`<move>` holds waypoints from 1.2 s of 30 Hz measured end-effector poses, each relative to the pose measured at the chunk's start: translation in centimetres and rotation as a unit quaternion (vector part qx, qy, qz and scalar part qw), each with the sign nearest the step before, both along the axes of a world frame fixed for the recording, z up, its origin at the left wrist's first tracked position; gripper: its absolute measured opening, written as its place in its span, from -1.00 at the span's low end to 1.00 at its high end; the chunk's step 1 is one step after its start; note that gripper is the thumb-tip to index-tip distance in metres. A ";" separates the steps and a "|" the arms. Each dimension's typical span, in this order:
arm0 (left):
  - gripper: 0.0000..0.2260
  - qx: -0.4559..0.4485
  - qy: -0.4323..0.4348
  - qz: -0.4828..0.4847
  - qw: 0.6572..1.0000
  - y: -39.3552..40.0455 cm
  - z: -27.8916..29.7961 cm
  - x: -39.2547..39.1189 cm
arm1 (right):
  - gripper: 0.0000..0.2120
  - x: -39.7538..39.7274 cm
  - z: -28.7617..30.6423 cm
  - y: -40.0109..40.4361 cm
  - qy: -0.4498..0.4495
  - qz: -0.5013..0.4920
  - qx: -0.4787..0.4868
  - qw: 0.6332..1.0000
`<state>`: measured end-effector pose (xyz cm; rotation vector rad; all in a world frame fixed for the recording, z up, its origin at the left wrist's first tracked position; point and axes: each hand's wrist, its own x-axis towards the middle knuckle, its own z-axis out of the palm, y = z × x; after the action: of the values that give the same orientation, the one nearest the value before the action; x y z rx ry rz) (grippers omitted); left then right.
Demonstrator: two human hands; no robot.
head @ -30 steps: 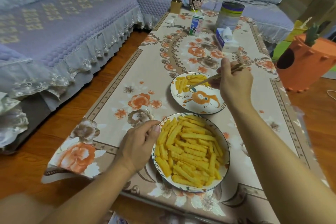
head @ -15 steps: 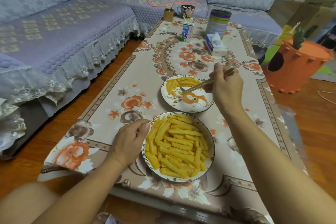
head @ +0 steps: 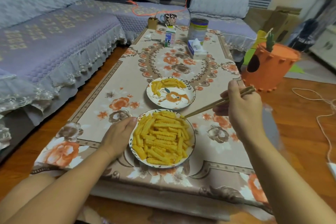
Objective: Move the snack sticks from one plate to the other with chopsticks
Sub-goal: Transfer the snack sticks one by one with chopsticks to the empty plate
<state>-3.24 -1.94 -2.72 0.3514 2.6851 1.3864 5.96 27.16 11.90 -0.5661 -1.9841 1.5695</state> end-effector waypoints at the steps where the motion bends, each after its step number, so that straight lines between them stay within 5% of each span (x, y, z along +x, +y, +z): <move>1: -0.46 0.003 -0.004 -0.002 1.000 0.1 0.2 0.1 | -0.57 0.1 -0.3 -0.1 -0.011 0.008 -0.006 1.000; 9: -0.33 -0.053 -0.018 -0.011 0.998 -0.1 0.6 -1.1 | -0.62 -1.0 0.2 3.3 0.059 0.001 -0.058 0.997; 14: -0.76 -0.175 0.112 0.038 0.977 -0.7 0.0 -4.1 | -0.67 -5.3 -2.1 3.3 0.039 0.058 -0.065 0.995; 19: -0.82 -0.260 0.154 0.060 0.951 -0.3 -1.9 -3.7 | -0.73 -9.6 -4.9 1.7 0.037 0.127 -0.058 0.990; 29: -0.86 -0.236 0.151 0.063 0.958 -0.4 -1.5 -4.0 | -0.76 -11.9 -8.7 -1.2 0.049 0.135 -0.031 0.989; 36: -0.87 -0.248 0.145 0.066 0.956 -0.3 -1.3 -3.9 | -0.56 -9.6 -3.6 -0.1 0.090 0.093 -0.082 0.988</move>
<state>-7.16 -2.24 -4.03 0.3504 3.2171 0.6741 -3.66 27.07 8.30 -0.2948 -1.8267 1.8407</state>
